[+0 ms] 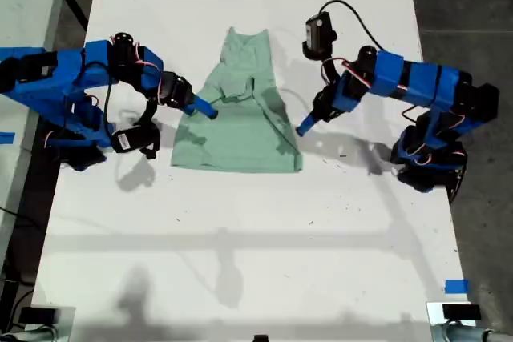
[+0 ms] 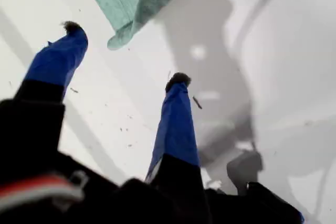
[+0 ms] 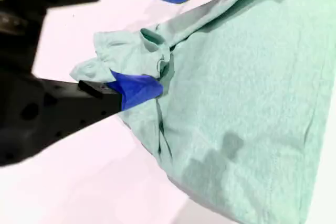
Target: Fold tshirt
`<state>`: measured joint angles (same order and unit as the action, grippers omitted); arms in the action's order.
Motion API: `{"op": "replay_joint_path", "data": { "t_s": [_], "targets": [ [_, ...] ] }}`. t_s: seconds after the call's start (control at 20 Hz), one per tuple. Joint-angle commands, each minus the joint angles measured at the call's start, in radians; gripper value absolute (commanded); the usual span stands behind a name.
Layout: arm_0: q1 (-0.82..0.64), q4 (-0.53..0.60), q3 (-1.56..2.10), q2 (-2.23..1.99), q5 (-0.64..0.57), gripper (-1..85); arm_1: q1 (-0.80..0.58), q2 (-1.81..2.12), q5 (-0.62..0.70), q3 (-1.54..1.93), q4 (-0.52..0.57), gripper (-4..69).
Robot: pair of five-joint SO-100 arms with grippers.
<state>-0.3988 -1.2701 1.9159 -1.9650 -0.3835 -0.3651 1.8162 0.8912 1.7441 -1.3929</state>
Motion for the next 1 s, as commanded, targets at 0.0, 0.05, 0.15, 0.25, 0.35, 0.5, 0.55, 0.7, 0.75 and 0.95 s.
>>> {"op": "replay_joint_path", "data": {
  "t_s": [0.0, 0.05, 0.15, 0.25, 0.35, 0.5, 0.55, 0.7, 0.75, 0.95],
  "targets": [
    [0.026, 0.041, -0.009, -0.043, 0.015, 25.0, 0.026, -0.06, -0.02, -0.008, 0.101, 33.6],
    [0.028, 0.044, -0.009, -0.041, 0.015, 25.0, 0.029, -0.094, -0.026, -0.002, 0.132, 33.6],
    [0.034, 0.046, -0.009, -0.041, 0.02, 24.7, 0.035, -0.15, -0.038, 0.015, 0.199, 33.1],
    [0.038, 0.046, -0.006, -0.041, 0.021, 24.6, 0.044, -0.207, -0.054, 0.025, 0.253, 32.7],
    [0.04, 0.044, 0.005, -0.046, 0.023, 24.4, 0.054, -0.259, -0.067, 0.029, 0.298, 32.4],
    [0.038, 0.046, 0.02, -0.055, 0.023, 24.4, 0.064, -0.311, -0.08, 0.029, 0.339, 30.9],
    [0.038, 0.046, 0.023, -0.06, 0.023, 24.4, 0.064, -0.322, -0.081, 0.031, 0.347, 29.9],
    [0.031, 0.049, 0.037, -0.075, 0.023, 24.5, 0.066, -0.344, -0.086, 0.035, 0.368, 21.5],
    [0.029, 0.051, 0.043, -0.081, 0.023, 24.5, 0.064, -0.348, -0.086, 0.04, 0.374, 12.7],
    [0.025, 0.063, 0.066, -0.092, 0.023, 24.5, 0.057, -0.356, -0.078, 0.057, 0.396, -0.4]
  ]
}}
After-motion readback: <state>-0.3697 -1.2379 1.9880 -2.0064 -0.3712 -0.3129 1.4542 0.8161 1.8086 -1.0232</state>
